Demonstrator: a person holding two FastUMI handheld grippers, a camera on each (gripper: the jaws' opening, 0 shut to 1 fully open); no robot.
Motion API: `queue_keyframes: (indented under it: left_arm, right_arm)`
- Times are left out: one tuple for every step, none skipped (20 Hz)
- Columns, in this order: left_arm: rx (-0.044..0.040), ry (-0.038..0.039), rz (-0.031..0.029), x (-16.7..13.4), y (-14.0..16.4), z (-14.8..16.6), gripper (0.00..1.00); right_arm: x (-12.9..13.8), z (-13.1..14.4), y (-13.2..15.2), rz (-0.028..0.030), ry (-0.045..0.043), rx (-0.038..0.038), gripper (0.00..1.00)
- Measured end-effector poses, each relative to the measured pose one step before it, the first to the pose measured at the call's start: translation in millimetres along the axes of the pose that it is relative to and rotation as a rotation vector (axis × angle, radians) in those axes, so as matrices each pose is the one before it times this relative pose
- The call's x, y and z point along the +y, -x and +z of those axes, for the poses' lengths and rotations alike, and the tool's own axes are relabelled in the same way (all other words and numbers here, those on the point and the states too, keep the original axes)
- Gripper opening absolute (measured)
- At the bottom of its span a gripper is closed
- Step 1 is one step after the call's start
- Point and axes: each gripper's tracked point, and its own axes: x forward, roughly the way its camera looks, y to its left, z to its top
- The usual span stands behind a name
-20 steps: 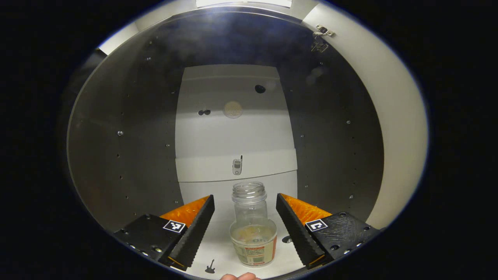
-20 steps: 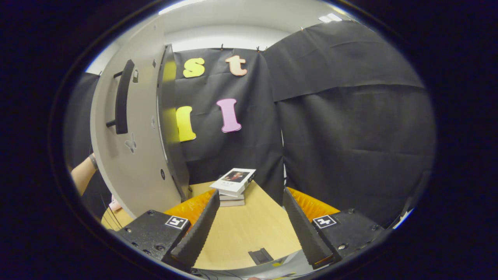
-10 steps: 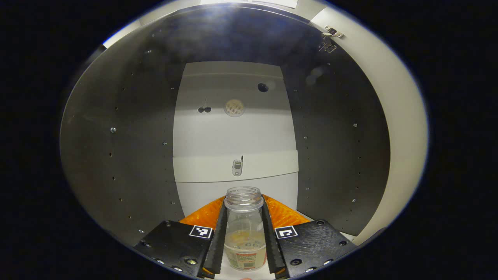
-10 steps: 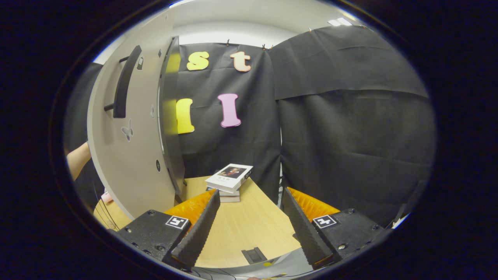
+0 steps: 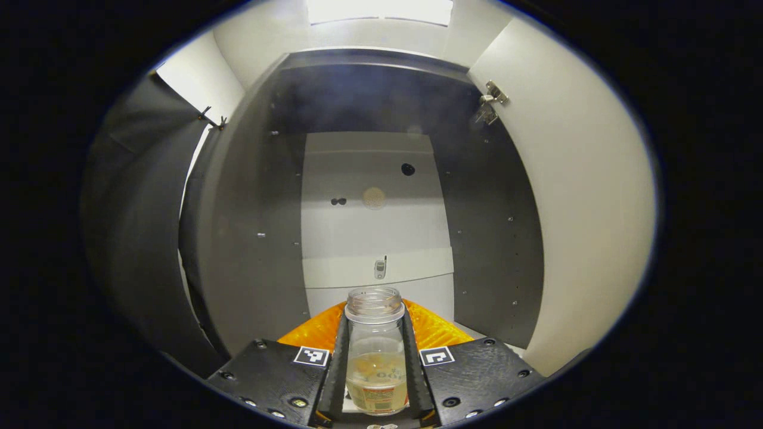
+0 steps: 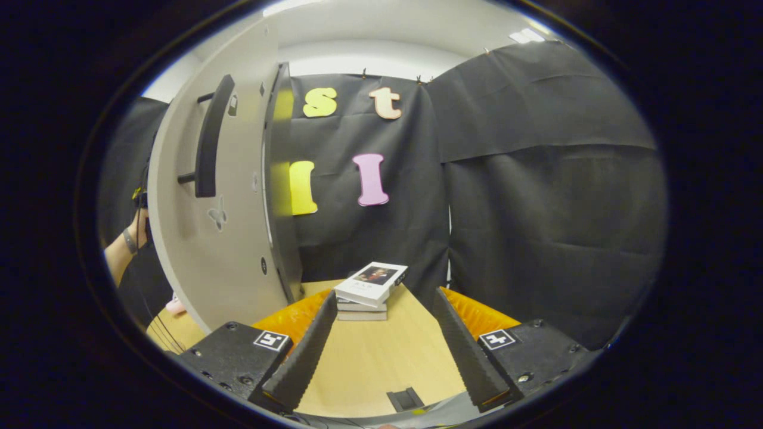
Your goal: Open the cabinet door with the right hand, grasp the bottle in the cabinet with the left hand and place it on the coaster, then close the cabinet door with the right hand.
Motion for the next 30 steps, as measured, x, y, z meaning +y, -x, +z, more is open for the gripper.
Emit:
queue_keyframes:
  left_arm:
    - [0.00372,0.01974,0.00683,5.3,18.11,-6.15,0.4]
    - [0.00473,0.02042,0.01923,7.48,16.42,-8.14,0.4]
    - [0.00729,0.0175,0.02279,6.92,18.73,-7.36,0.4]
    - [0.01182,0.01971,0.02557,7.76,19.19,-10.55,0.4]
    - [0.01934,0.02451,0.0136,4.68,18.26,-10.91,0.41]
    - [0.02732,0.0334,0.01178,4.7,17.91,-15.2,0.41]
    - [0.02365,0.03543,0.01012,6.75,16.26,-11.16,0.4]
    - [0.00957,0.02839,0.01501,8.92,11.82,-9.35,0.41]
    - [0.00279,0.00894,0.0258,13.61,7.02,-8.87,0.4]
    - [0.00522,-0.00937,0.04452,17.99,10.37,-7.84,0.41]
    - [-0.00502,-0.01807,0.05488,20.66,12.82,-6.08,0.41]
    - [-0.01069,-0.01909,0.04361,17.94,8.31,-6.64,0.41]
    - [-0.01098,-0.02007,0.02962,14.97,9.2,-5.44,0.41]
    - [-0.00474,-0.02395,0.02812,13.95,7.25,-7.05,0.41]
    - [0.00391,-0.02428,0.02713,11.24,5.6,-10.16,0.41]
    - [0.00719,-0.01565,0.0123,8.88,6.44,-9.68,0.41]
    - [-0.00069,-0.0025,0.00676,4.3,6.71,-8.26,0.41]
    - [-0.00649,0.00082,0.01123,5.06,6.46,-6.68,0.41]
    - [-0.00781,-0.00673,0.01908,6.89,4.92,-6.09,0.41]
    - [-0.00666,-0.01726,0.02746,6.42,2.42,-6.47,0.41]
    - [-0.01011,-0.0216,0.03005,6.65,3.39,-6.87,0.41]
    - [-0.0129,-0.02083,0.02872,7.14,1.1,-4.34,0.4]
    - [-0.00555,-0.01765,0.02482,3.14,0.25,-6.15,0.4]
    - [-0.00503,-0.01753,0.02356,3.34,0.32,-7.3,0.41]
    - [-0.00205,-0.01644,0.03208,3.17,-0.34,-8.72,0.41]
    - [-0.00944,-0.00666,0.02947,3.05,-1.07,-5.9,0.41]
    - [-0.005,-0.00375,0.02716,1.83,-1.07,-5.89,0.41]
    - [-0.00091,0.00105,0.01014,0.28,-2.07,-7.26,0.41]
    - [0.00255,-0.0036,-0.00884,-5.68,-2.31,-7.61,0.41]
    - [0.00332,-0.01013,-0.0059,-2.2,-1.93,-6.7,0.4]
  right_arm:
    - [3.89,3.08,0.43,0.0116,0.00466,-0.0101,0.98]
    - [1.12,2.87,0.44,0.00227,0.00937,-0.01246,1.0]
    - [0.65,3.33,0.44,-0.00219,0.01038,-0.01112,1.0]
    - [2.25,1.77,-0.09,-0.00013,0.00681,-0.00778,0.98]
    - [1.96,1.44,0.58,0.00154,0.0041,-0.00474,1.0]
    - [1.89,2.47,1.4,0.00395,0.00099,-0.00654,0.98]
    - [2.07,3.71,1.2,0.00486,-0.00227,-0.0055,0.98]
    - [2.24,2.88,1.06,0.00841,-0.00678,-0.00411,0.98]
    - [3.64,3.78,0.95,0.01118,-0.01176,-0.00339,1.0]
    - [4.33,4.31,1.25,0.01454,-0.01277,-0.00842,0.98]
    - [3.72,5.19,2.42,0.01331,-0.00741,-0.01288,1.0]
    - [0.38,2.69,1.91,0.00385,0.00442,-0.00503,0.98]
    - [-3.44,2.79,1.17,-0.01245,0.01016,-0.00491,0.98]
    - [-3.96,4.67,1.33,-0.01256,0.00478,-0.00583,1.0]
    - [0.67,6.56,1.5,0.00023,-0.00557,-0.00954,1.0]
    - [2.83,7.9,2.06,0.00606,-0.01355,-0.01245,0.98]
    - [2.7,6.96,2.06,0.00756,-0.01752,-0.01156,0.99]
    - [1.29,4.86,1.61,0.00744,-0.01255,-0.00764,0.98]
    - [-0.04,2.84,1.82,-0.00052,-0.00265,-0.00562,0.99]
    - [-2.41,4.24,3.01,-0.00896,0.00374,-0.00936,0.99]
    - [-2.18,5.5,1.94,-0.01094,0.00281,-0.01059,0.98]
    - [1.7,3.95,1.93,-0.00463,-0.00024,-0.00939,0.98]
    - [1.97,3.3,1.07,-0.00219,-0.0011,-0.00402,0.98]
    - [1.58,0.91,1.89,-0.00321,-0.00002,-0.00149,0.98]
    - [0.62,1.31,2.33,-0.00469,0.00289,-0.00264,0.98]
    - [1.26,2.05,2.66,-0.00417,0.00288,-0.00334,0.98]
    - [1.56,0.95,2.56,-0.00296,0.00257,-0.00048,0.98]
    - [1.62,0.4,3.1,-0.00248,0.00581,0.00183,0.98]
    - [0.83,0.03,3.03,-0.00311,0.0102,0.00371,0.98]
    - [-0.14,-0.76,2.4,-0.00613,0.01282,0.0073,0.98]
